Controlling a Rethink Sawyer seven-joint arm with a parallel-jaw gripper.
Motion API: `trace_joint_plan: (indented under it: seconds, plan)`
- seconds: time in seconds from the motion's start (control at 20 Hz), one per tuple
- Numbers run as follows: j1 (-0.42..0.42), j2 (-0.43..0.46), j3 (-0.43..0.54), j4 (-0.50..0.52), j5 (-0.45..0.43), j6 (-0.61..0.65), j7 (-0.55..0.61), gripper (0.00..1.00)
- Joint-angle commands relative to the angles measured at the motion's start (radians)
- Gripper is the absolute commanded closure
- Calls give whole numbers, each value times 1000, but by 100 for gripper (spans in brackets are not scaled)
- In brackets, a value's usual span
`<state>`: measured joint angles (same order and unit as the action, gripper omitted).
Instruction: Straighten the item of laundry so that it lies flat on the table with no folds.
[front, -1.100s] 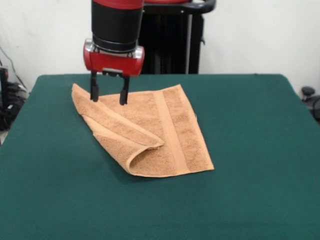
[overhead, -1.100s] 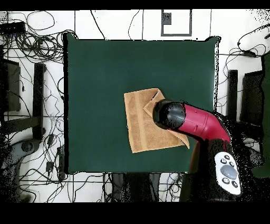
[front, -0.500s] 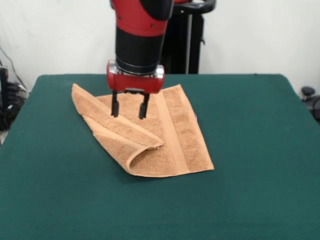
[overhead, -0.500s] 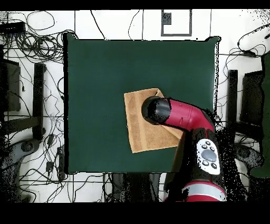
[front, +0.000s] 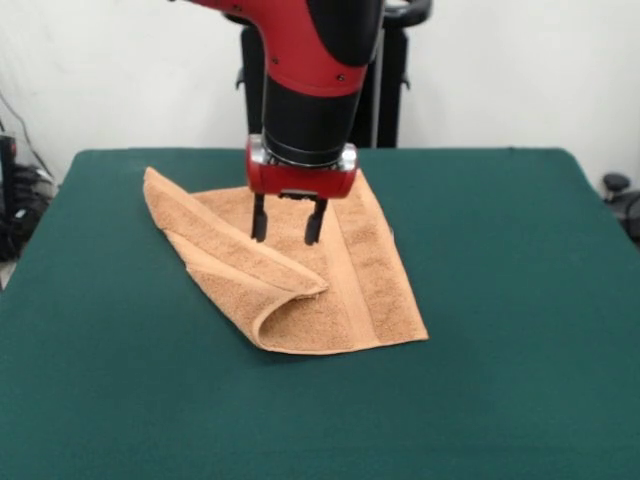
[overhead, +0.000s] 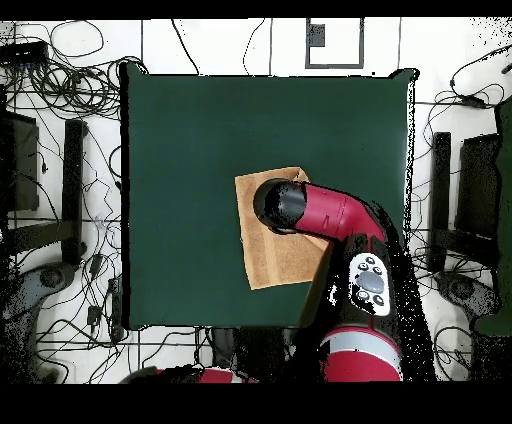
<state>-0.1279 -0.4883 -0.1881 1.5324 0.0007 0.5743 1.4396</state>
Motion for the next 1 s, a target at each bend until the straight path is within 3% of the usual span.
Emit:
trace_joint_plan:
  seconds: [0.05,0.75,1.0]
  plan:
    - [59,29,-26,-42,76,112,332,0]
    - [100,45,-74,-65,125,121,321,0]
    - [94,91,-58,-81,131,133,289,0]
